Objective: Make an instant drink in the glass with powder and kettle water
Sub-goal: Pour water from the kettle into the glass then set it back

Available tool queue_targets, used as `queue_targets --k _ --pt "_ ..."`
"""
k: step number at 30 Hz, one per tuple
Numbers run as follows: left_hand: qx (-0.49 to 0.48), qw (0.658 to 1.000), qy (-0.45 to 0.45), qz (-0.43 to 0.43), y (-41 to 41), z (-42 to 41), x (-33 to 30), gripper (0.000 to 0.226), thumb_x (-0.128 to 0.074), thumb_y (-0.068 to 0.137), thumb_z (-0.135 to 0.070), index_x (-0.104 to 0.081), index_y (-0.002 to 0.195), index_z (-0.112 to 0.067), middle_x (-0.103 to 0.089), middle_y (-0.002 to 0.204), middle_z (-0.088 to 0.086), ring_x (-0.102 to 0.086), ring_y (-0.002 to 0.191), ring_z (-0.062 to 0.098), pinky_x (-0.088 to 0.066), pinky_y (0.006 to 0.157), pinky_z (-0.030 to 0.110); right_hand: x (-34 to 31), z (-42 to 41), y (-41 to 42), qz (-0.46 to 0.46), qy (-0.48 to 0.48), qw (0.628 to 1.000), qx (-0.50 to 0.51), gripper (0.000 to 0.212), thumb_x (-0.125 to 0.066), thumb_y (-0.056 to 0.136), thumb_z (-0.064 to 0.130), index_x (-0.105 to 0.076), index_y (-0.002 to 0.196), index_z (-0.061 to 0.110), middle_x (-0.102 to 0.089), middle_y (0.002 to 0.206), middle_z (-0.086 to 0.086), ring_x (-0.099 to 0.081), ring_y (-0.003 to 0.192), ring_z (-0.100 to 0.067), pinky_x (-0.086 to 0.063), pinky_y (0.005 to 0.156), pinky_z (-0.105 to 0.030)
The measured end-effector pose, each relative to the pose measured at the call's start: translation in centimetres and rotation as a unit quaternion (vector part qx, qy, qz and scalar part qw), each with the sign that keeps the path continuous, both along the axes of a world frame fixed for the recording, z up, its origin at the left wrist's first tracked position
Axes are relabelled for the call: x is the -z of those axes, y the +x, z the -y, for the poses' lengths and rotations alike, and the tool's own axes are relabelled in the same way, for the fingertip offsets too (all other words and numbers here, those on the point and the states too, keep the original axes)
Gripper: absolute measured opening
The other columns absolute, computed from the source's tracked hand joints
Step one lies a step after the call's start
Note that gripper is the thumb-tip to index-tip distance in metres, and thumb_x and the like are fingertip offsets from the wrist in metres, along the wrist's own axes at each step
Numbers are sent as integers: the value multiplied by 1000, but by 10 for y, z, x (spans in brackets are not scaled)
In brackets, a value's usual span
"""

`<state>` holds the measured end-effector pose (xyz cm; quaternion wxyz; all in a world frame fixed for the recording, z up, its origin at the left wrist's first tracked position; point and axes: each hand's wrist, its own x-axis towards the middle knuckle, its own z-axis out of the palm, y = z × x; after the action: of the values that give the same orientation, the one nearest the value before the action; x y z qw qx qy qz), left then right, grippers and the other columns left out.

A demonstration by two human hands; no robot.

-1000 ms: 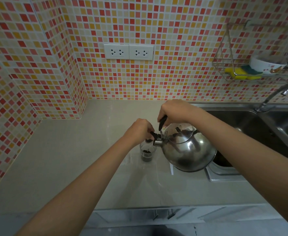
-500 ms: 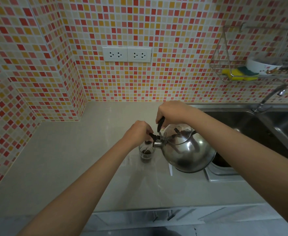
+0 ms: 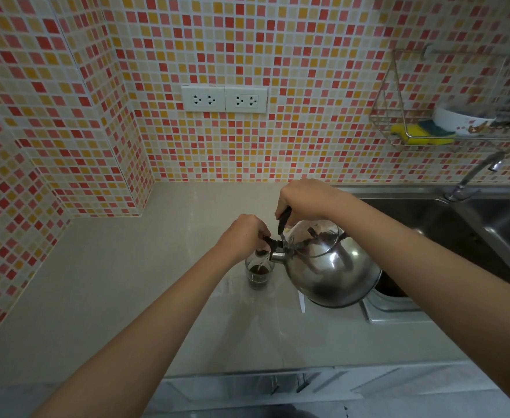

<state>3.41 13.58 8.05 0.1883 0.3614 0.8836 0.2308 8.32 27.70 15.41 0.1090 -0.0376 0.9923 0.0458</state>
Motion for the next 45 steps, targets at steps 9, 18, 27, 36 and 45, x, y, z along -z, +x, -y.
queue_targets --k 9,18,27,36,45 --pt "-3 1000 8 2 0 0 -1 41 -74 79 -8 -66 119 -2 -69 119 16 -66 105 28 -52 97 34 -2 1 0 1 -4 1000 5 29 -73 79 21 -72 108 22 -72 104 5 -52 77 -10 -38 61 -24" --pt "1 1000 11 4 -2 1 0 40 -76 78 -8 -68 117 -2 -70 116 16 -66 103 28 -52 95 35 -2 1 -2 11 1 1000 3 27 -72 80 22 -72 107 21 -73 103 5 -64 87 -15 -51 71 -29" --pt "0 1000 4 -3 -4 1 -1 39 -74 79 -8 -68 117 -4 -70 117 14 -65 105 27 -52 95 34 -1 0 -4 5 7 1000 0 25 -73 79 23 -73 104 22 -74 97 6 -61 80 -13 -45 63 -25" --pt "6 1000 -3 -7 -4 0 -2 40 -74 80 -9 -67 119 -4 -69 119 14 -64 108 27 -50 97 35 -2 1 -3 3 6 1000 2 26 -73 79 24 -73 105 22 -74 99 5 -59 79 -12 -41 61 -24" --pt "6 1000 3 -5 -6 0 1 40 -76 78 -9 -69 117 -4 -70 117 15 -65 104 28 -52 95 37 -1 1 -3 4 10 1000 2 26 -73 79 24 -73 105 21 -74 101 5 -64 87 -15 -55 72 -32"
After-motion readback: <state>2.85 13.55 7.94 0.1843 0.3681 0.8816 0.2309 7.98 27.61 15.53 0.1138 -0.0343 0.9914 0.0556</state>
